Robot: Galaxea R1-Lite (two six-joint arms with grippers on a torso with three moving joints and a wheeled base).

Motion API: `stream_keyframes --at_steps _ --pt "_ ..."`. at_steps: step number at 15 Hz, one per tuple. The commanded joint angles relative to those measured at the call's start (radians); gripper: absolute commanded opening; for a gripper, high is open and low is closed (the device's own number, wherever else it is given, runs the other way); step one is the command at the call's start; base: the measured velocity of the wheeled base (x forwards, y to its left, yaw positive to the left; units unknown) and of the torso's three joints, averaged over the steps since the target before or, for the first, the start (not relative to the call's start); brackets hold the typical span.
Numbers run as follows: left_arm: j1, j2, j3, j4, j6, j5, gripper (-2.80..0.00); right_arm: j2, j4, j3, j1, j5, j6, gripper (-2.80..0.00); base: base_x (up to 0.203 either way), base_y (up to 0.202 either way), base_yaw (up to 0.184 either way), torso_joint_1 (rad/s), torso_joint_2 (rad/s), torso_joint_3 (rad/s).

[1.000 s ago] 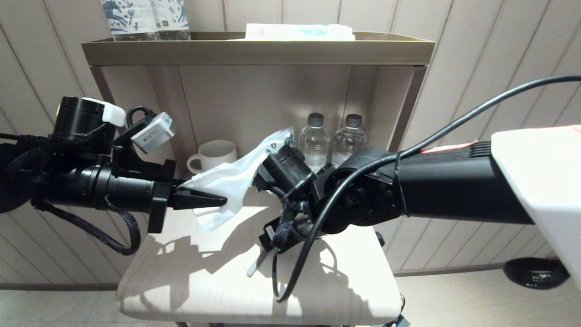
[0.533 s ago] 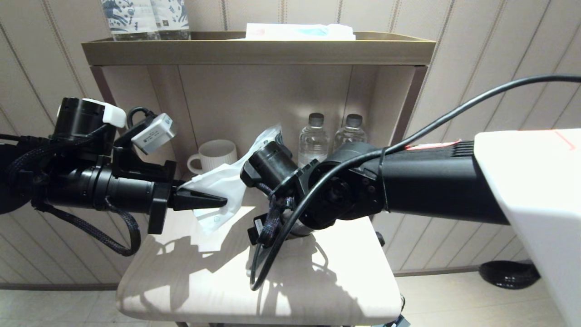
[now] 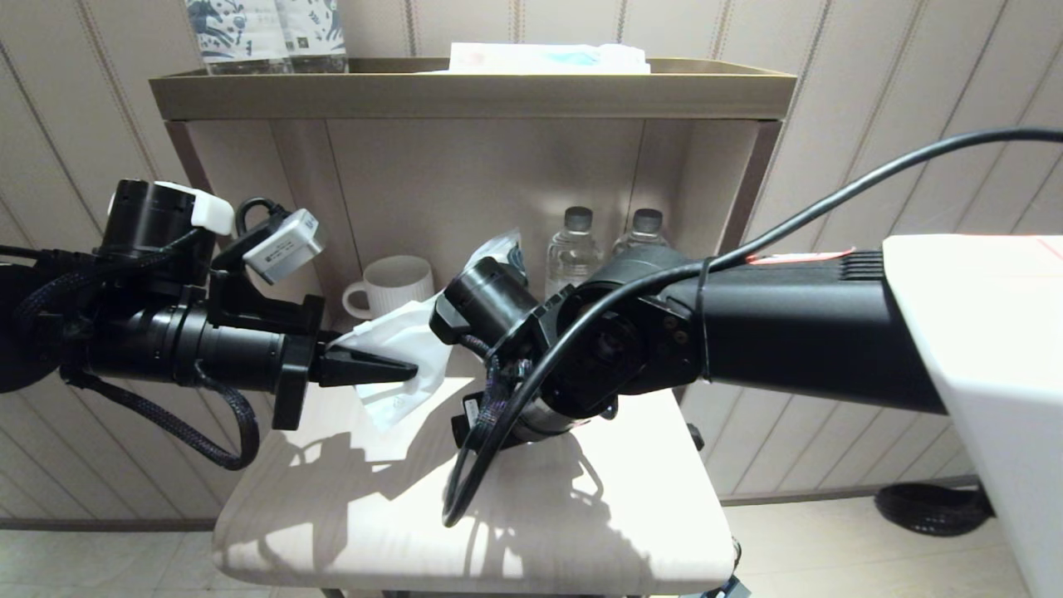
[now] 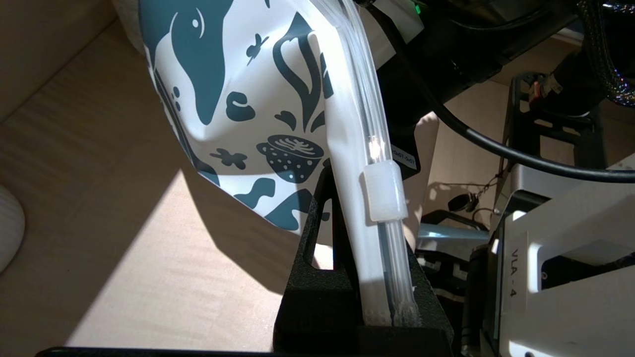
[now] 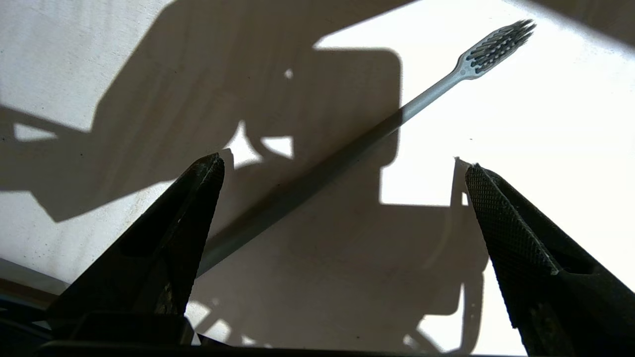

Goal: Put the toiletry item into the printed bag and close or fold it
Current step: Pick up a toothbrush

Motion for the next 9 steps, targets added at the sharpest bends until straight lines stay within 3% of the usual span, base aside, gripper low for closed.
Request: stream_keyframes --at_steps 1,9 --pt "-0.001 0.002 0.001 0.0 0.002 -0.005 -2.8 0.002 0.018 0.0 -0.001 -0.001 0.013 0.0 0.0 0.0 0.0 0.0 0.0 0.0" --pt "-0.008 0.002 0.002 0.0 0.004 -0.005 -2.8 -0.002 0.085 0.011 -0.003 0.0 0.075 0.0 0.0 0.0 0.0 0.0 0.0 0.0"
